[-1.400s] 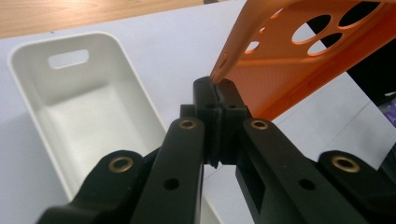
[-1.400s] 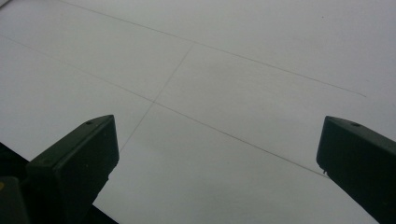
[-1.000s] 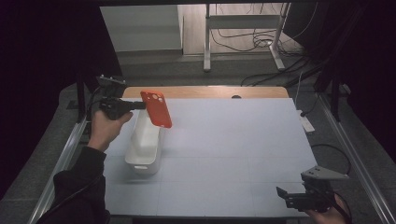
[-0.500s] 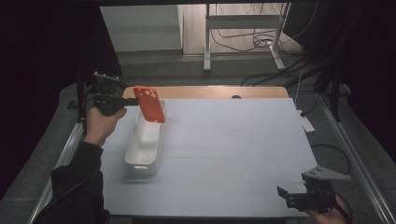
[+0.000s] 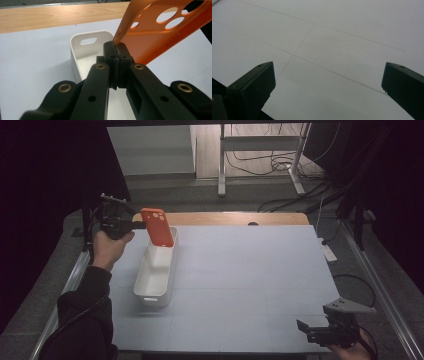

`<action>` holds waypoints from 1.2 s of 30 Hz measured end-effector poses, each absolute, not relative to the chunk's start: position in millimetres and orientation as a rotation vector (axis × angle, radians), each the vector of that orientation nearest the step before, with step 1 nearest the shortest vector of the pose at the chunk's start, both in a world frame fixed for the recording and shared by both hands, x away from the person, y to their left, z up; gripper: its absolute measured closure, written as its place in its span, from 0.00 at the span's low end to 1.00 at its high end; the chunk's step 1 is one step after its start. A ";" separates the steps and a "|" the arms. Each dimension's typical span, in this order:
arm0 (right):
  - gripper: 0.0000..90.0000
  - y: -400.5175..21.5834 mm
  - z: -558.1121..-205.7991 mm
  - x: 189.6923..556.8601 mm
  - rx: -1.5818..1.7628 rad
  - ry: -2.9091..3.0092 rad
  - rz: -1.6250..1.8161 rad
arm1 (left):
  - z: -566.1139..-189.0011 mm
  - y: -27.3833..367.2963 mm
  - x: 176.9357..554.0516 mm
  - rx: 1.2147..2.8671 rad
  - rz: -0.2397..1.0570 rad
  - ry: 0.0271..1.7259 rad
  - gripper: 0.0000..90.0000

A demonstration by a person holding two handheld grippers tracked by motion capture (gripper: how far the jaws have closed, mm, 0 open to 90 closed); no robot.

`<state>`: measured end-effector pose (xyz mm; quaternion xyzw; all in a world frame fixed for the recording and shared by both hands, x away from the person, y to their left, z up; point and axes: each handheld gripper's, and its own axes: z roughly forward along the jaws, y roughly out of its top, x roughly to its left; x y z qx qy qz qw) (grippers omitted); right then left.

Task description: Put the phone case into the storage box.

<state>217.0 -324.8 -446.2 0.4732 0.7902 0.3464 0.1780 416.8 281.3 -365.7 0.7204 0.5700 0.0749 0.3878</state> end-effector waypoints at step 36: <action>0.00 -323.1 -446.5 216.4 1.313 2.260 0.973 | -395.4 282.0 450.8 1.829 0.221 1.554 0.99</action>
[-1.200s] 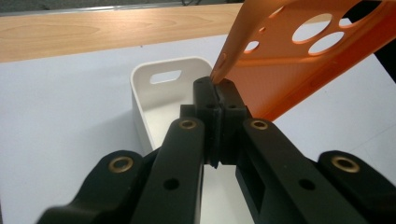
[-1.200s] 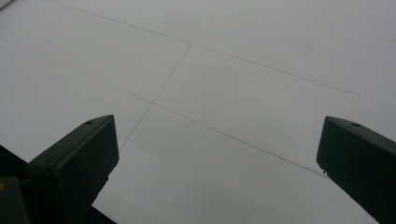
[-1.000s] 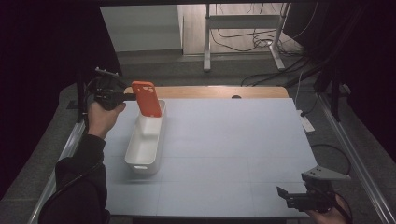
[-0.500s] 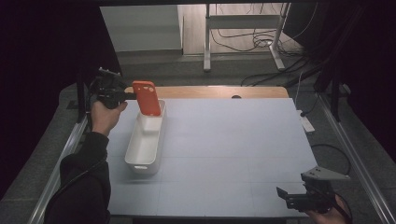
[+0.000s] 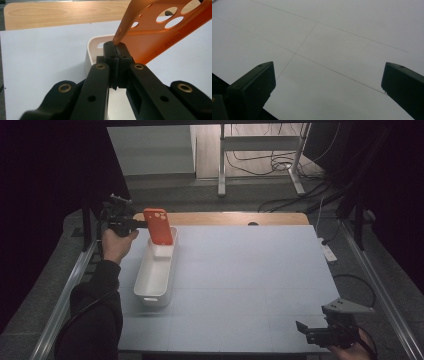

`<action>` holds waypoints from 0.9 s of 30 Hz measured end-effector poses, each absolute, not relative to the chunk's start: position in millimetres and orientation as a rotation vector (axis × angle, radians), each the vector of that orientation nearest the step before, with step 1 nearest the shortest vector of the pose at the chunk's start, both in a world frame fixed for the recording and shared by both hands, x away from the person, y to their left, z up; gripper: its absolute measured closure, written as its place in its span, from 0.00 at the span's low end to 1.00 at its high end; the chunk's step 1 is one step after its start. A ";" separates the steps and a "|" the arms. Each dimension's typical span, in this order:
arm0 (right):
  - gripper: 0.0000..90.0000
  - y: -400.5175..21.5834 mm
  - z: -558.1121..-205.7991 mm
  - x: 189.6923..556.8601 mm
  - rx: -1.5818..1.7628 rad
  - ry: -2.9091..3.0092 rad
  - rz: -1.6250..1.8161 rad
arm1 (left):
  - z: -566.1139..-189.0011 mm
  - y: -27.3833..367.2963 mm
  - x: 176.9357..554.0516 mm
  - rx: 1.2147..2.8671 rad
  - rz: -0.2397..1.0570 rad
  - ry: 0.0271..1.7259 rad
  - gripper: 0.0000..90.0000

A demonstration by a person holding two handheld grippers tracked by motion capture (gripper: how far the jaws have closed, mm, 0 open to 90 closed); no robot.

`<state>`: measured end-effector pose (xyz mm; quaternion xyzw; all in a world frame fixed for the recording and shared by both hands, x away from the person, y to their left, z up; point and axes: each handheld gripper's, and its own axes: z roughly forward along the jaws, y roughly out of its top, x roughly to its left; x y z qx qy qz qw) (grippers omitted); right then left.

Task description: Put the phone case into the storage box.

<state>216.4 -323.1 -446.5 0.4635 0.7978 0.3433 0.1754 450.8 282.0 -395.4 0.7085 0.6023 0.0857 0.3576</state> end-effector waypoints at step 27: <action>0.00 -322.7 -446.7 216.2 1.301 2.274 0.965 | -433.0 272.3 463.8 1.858 0.181 1.608 0.99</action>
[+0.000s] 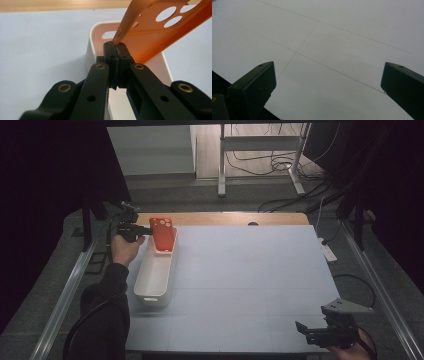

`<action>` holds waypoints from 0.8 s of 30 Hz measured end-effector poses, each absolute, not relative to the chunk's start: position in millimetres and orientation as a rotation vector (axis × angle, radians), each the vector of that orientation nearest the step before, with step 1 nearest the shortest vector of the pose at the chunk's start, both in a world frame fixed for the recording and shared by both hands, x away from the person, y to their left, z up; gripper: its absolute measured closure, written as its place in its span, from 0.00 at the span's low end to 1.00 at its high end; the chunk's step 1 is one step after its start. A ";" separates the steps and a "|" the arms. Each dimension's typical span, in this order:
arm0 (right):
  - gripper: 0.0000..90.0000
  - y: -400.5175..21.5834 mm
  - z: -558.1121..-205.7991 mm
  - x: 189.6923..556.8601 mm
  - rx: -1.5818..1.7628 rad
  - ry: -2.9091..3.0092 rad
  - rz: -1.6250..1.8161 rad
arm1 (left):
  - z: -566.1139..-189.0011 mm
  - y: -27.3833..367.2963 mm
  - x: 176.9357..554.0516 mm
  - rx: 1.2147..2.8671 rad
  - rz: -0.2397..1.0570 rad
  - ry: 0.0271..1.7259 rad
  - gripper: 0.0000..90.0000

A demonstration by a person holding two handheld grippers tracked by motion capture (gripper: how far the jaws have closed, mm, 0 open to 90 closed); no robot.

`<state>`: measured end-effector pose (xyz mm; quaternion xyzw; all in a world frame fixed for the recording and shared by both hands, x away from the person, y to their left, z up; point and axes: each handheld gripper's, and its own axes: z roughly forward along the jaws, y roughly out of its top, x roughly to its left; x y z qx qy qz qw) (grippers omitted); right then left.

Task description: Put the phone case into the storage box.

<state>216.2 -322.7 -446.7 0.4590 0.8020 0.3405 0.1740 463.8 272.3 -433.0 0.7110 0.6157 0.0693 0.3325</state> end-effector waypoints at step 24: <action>0.00 -322.3 -446.9 216.2 1.299 2.279 0.962 | -447.4 268.2 470.0 1.791 0.176 1.605 0.76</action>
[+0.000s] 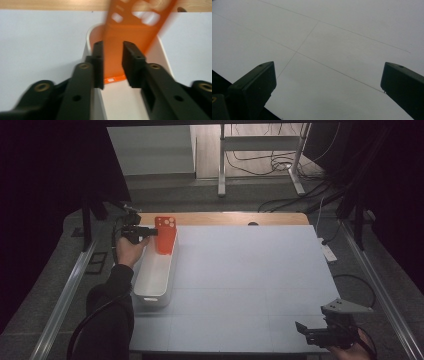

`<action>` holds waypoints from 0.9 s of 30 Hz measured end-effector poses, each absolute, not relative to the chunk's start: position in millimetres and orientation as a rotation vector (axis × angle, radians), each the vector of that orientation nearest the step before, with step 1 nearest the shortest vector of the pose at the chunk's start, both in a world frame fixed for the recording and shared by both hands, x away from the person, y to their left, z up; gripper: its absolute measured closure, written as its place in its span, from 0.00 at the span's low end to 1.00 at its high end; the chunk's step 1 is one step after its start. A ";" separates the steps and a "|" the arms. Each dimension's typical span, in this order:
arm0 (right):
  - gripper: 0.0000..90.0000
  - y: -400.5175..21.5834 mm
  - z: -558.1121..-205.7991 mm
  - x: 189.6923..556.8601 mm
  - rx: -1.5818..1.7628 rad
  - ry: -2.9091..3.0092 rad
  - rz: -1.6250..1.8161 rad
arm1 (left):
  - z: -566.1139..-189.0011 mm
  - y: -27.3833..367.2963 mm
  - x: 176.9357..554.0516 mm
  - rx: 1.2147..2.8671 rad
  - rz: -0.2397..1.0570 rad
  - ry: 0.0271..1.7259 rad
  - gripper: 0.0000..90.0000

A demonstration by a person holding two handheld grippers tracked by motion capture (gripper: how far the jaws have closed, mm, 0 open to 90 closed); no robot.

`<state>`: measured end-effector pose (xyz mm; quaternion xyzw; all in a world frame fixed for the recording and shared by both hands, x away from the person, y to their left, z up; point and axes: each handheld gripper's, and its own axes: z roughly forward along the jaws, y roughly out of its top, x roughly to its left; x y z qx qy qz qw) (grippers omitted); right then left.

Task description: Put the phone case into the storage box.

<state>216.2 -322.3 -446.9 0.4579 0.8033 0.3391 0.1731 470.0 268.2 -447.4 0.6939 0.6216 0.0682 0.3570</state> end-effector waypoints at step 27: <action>0.00 -322.0 -446.9 216.3 1.297 2.282 0.962 | -440.7 268.2 447.3 1.817 0.188 1.406 0.20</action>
